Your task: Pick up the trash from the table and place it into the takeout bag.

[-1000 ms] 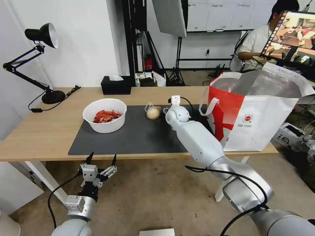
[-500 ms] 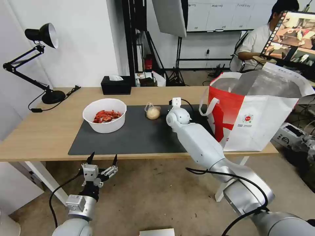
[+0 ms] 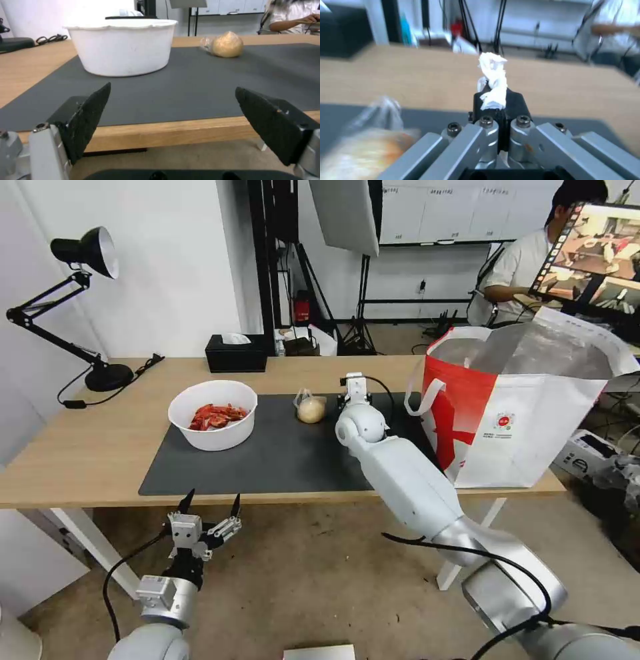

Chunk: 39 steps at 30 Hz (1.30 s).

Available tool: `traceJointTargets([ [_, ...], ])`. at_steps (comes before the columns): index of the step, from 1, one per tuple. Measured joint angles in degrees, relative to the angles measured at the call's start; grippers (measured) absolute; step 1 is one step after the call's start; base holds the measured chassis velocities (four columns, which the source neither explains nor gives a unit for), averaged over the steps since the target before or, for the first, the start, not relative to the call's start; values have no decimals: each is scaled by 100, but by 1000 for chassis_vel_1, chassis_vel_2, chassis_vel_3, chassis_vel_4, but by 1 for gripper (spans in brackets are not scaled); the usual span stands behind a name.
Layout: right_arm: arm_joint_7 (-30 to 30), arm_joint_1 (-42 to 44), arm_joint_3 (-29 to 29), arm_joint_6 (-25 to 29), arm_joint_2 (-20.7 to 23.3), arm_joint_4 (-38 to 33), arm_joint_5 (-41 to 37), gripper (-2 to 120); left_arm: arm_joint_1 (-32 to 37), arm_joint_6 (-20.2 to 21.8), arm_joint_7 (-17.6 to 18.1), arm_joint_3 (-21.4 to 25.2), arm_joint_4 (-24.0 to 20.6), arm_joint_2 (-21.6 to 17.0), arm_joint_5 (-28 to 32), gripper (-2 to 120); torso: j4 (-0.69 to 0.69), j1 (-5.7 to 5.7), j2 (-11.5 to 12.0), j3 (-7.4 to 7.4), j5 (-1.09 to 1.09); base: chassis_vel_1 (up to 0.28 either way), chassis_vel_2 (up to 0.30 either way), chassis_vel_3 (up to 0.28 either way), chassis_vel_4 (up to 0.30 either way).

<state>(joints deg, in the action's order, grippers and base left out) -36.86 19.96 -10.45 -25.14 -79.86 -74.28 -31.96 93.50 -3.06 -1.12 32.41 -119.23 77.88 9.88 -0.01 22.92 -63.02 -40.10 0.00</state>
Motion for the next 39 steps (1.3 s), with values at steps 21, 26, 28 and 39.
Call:
traceJointTargets([
  [21,582,1453,349,1960,1299,-2759,1960,0,69,46,5,58,-7,-56,281,100,0,0,0,0,-1,0,0,0,0],
  [26,543,1414,783,2058,1442,-3012,2164,0,69,46,5,58,-13,-54,281,100,1,0,-1,0,-1,0,0,0,0],
  [28,494,1391,934,2028,1511,-3077,2231,0,68,46,5,52,-14,-52,277,100,1,0,0,0,-1,0,0,0,0],
  [39,88,1490,1802,1359,2173,-3295,1778,0,75,88,5,-7,-64,-69,306,100,0,0,0,0,-2,0,0,0,0],
])
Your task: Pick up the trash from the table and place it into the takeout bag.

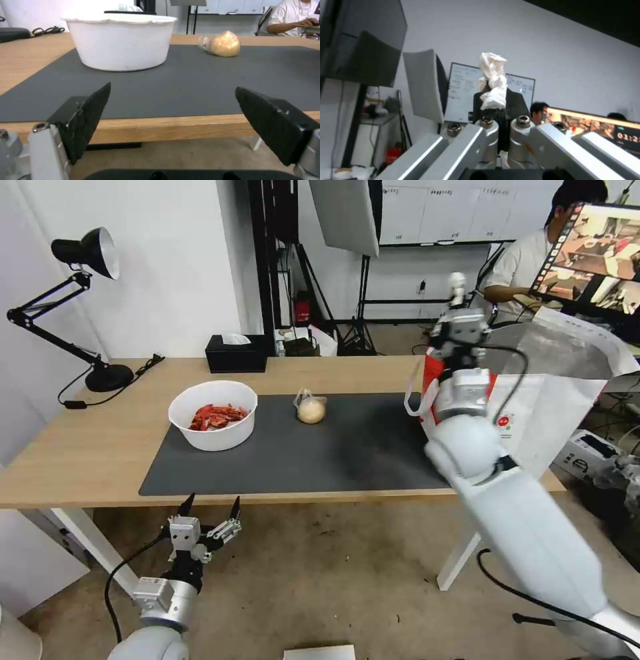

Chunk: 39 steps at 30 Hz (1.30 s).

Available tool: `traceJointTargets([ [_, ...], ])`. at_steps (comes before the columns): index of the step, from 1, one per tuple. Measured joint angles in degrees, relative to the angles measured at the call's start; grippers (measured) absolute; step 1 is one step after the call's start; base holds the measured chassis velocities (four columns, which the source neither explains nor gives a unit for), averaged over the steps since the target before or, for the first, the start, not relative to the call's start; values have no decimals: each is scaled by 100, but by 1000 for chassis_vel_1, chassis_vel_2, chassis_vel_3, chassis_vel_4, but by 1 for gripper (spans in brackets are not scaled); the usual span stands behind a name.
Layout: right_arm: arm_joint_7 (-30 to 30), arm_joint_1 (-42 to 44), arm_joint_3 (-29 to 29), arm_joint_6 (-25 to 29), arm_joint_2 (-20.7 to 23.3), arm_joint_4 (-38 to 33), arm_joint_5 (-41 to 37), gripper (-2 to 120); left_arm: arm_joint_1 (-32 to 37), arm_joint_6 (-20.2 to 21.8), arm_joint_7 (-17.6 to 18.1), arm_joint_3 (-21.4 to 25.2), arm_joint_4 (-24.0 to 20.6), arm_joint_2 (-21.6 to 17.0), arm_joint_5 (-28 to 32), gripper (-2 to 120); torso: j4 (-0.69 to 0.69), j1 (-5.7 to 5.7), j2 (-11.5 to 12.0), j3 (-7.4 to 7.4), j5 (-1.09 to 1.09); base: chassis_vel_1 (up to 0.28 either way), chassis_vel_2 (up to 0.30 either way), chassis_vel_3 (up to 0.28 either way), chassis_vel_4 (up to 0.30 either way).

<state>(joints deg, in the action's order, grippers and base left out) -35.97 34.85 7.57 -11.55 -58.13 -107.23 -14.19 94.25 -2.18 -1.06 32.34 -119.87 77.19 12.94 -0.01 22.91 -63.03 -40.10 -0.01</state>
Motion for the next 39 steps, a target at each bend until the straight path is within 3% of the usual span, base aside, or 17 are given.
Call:
traceJointTargets([
  [8,28,75,103,-364,440,11,-518,1,35,3,0,-43,-62,-16,0,100,1,0,0,0,1,0,0,0,0],
  [10,111,196,159,-588,489,-18,-612,12,46,3,0,-44,-81,-19,-10,100,0,0,1,0,0,0,0,0,0],
  [16,188,312,182,-780,516,-74,-625,32,83,3,0,-44,-115,-1,-22,100,1,0,0,0,1,0,0,0,0],
  [25,209,376,209,-811,559,-155,-765,61,134,-2,0,-45,-163,27,-54,100,1,0,0,0,1,0,0,0,0],
  [30,278,457,233,-787,653,-331,-1262,82,126,-2,0,-39,-205,23,-56,100,1,0,0,0,2,0,0,0,0],
  [35,730,666,291,-467,744,-533,-1703,99,133,-2,0,-13,-249,18,-58,100,0,0,0,0,1,0,0,0,0],
  [39,1386,940,364,-142,848,-854,-2348,100,158,-4,0,10,-258,21,-60,100,1,0,0,0,2,0,0,0,0],
])
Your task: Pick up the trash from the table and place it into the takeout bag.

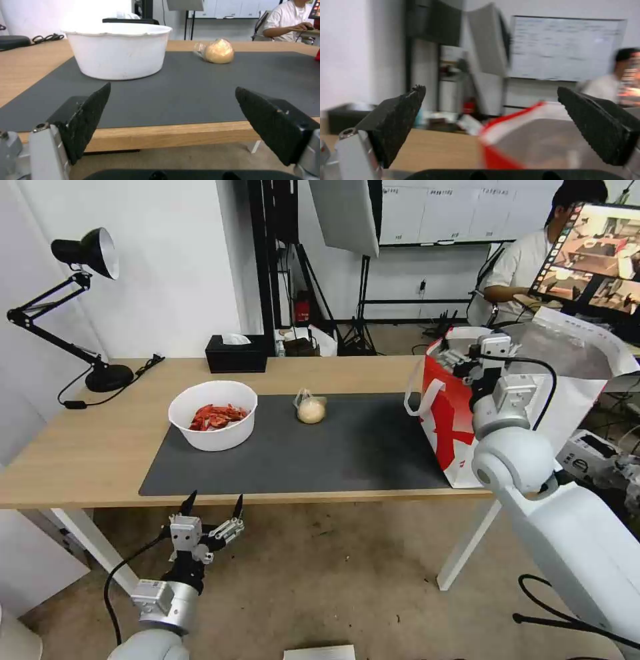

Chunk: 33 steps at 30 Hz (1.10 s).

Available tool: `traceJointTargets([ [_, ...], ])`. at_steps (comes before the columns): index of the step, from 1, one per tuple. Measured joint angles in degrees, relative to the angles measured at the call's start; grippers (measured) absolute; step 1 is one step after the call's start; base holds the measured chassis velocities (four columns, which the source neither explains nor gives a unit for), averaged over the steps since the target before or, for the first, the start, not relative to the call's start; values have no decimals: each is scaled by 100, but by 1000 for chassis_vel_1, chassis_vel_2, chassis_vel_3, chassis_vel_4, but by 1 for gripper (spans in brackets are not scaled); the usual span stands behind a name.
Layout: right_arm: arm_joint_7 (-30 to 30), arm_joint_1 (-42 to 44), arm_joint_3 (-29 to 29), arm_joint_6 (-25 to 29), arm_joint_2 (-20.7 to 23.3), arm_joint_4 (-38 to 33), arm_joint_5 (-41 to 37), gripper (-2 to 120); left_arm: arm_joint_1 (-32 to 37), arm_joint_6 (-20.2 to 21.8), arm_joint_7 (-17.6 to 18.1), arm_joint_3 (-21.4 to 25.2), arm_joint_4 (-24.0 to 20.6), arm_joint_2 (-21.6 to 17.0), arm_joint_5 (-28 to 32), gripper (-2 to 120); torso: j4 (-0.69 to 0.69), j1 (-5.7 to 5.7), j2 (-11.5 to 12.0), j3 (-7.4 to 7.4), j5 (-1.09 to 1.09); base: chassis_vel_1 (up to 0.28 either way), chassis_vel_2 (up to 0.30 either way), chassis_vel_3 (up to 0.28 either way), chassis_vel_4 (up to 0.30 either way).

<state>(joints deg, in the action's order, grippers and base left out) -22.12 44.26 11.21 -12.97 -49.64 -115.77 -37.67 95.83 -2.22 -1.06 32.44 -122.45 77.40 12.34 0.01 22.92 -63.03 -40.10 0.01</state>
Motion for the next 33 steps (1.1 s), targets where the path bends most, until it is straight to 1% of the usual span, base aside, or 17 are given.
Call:
traceJointTargets([
  [1,183,105,23,116,34,-73,-70,100,7,-2,0,5,-5,0,-1,100,0,0,0,0,0,0,0,0,0],
  [2,183,105,23,116,34,-73,-70,100,7,-2,0,5,-5,0,-1,100,0,0,0,0,0,0,0,0,0],
  [4,591,367,73,394,128,-212,-217,100,17,-5,0,15,-11,-2,-1,100,-1,0,0,0,0,0,0,0,0],
  [5,591,367,73,394,128,-212,-217,100,17,-5,0,15,-11,-2,-1,100,-1,0,0,0,0,0,0,0,0],
  [6,855,557,123,570,192,-324,-347,100,18,-7,0,22,-12,-3,0,100,0,0,0,0,-1,0,0,0,0],
  [8,1181,984,219,843,302,-573,-549,100,18,-13,0,33,-12,-4,0,100,-1,0,0,0,-1,0,0,0,0],
  [9,1181,984,219,843,302,-573,-549,100,18,-13,0,33,-12,-4,0,100,-1,0,0,0,-1,0,0,0,0],
  [11,1326,1395,259,1190,337,-689,-551,100,6,-22,0,34,-12,7,1,100,-1,0,0,0,0,0,0,0,0],
  [13,1359,1546,280,1305,336,-708,-525,100,-2,-24,0,34,-12,11,1,100,0,0,0,0,0,0,0,0,0],
  [16,1594,2345,455,1717,235,-736,-416,100,-12,-31,-2,26,-2,33,-2,100,-1,1,0,0,-1,0,0,0,0],
  [17,1594,2345,455,1717,235,-736,-416,100,-12,-31,-2,26,-2,33,-2,100,-1,1,0,0,-1,0,0,0,0],
  [20,2010,3252,643,2355,-33,-615,-100,100,13,-55,-2,21,33,50,-23,100,-2,0,0,1,-2,0,0,0,0],
  [21,2010,3252,643,2355,-33,-615,-100,100,13,-55,-2,21,33,50,-23,100,-2,0,0,1,-2,0,0,0,0],
  [24,2114,3933,686,2855,-323,-410,250,100,40,-104,-4,-12,71,57,-111,100,-1,0,0,1,-2,0,0,0,0],
  [25,2114,3933,686,2855,-323,-410,250,100,40,-104,-4,-12,71,57,-111,100,-1,0,0,1,-2,0,0,0,0],
  [28,2127,4425,742,3203,-501,-192,537,100,49,-109,-6,-39,94,84,-150,100,-2,0,0,1,-1,0,0,0,0],
  [33,2120,4689,713,3306,-574,-34,648,100,62,-122,-10,-59,169,138,-228,100,-1,0,0,0,0,0,0,0,0],
])
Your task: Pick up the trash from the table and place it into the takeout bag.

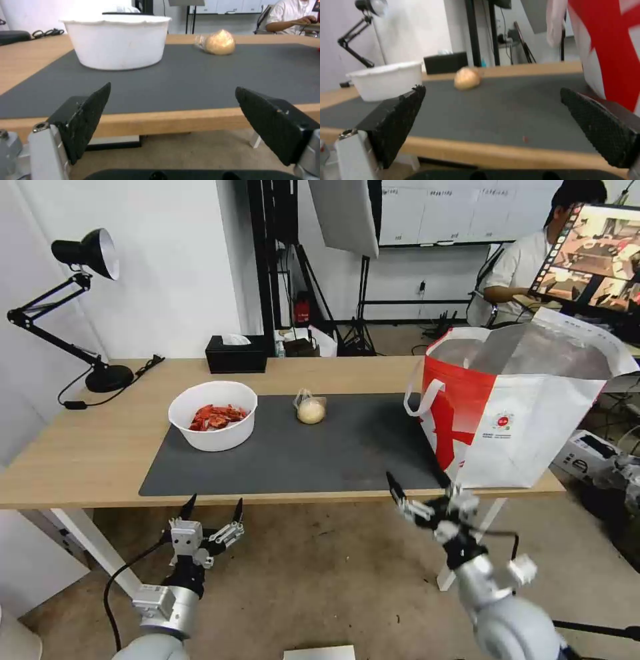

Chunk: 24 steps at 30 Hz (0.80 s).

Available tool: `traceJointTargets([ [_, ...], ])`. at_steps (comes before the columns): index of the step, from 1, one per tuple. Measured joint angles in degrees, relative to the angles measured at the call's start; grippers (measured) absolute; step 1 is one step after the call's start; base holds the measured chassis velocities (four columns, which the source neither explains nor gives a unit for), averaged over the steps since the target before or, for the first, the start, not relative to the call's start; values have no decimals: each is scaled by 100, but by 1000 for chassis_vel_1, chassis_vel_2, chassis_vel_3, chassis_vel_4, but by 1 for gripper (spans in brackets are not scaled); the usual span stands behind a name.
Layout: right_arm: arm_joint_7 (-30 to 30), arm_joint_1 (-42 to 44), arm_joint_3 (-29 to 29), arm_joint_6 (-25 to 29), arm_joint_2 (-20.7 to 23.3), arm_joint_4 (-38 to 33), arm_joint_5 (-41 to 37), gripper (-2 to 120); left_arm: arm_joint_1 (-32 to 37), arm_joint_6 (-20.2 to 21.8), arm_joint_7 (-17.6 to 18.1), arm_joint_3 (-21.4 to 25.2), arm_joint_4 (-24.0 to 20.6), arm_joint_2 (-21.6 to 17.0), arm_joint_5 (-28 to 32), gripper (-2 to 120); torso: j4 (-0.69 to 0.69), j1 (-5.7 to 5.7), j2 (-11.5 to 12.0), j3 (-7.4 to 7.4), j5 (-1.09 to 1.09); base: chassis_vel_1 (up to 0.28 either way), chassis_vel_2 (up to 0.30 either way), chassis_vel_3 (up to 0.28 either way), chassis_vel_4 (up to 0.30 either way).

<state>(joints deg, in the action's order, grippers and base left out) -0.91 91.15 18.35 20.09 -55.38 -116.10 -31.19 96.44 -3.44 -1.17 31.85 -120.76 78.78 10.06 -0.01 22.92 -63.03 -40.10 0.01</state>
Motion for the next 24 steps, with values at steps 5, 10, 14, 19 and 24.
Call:
traceJointTargets([
  [5,-26,86,-58,18,-30,101,111,100,73,-18,-20,-4,1,59,-62,100,1,0,0,0,-1,0,0,0,0],
  [10,-52,84,-85,5,-30,104,138,100,140,-54,-28,7,-14,86,-81,100,1,0,0,0,-1,0,0,0,0],
  [14,-78,44,-100,-27,-19,97,134,100,140,-61,-31,17,-18,58,-90,100,1,0,1,0,-1,0,0,0,0],
  [19,-82,20,-100,-54,9,81,133,100,145,-71,-37,25,-22,45,-92,100,1,0,1,0,-1,0,0,0,0],
  [24,-115,-113,-100,-155,69,69,99,100,143,-86,-45,9,-22,56,-106,100,1,0,0,0,-1,0,0,0,0],
])
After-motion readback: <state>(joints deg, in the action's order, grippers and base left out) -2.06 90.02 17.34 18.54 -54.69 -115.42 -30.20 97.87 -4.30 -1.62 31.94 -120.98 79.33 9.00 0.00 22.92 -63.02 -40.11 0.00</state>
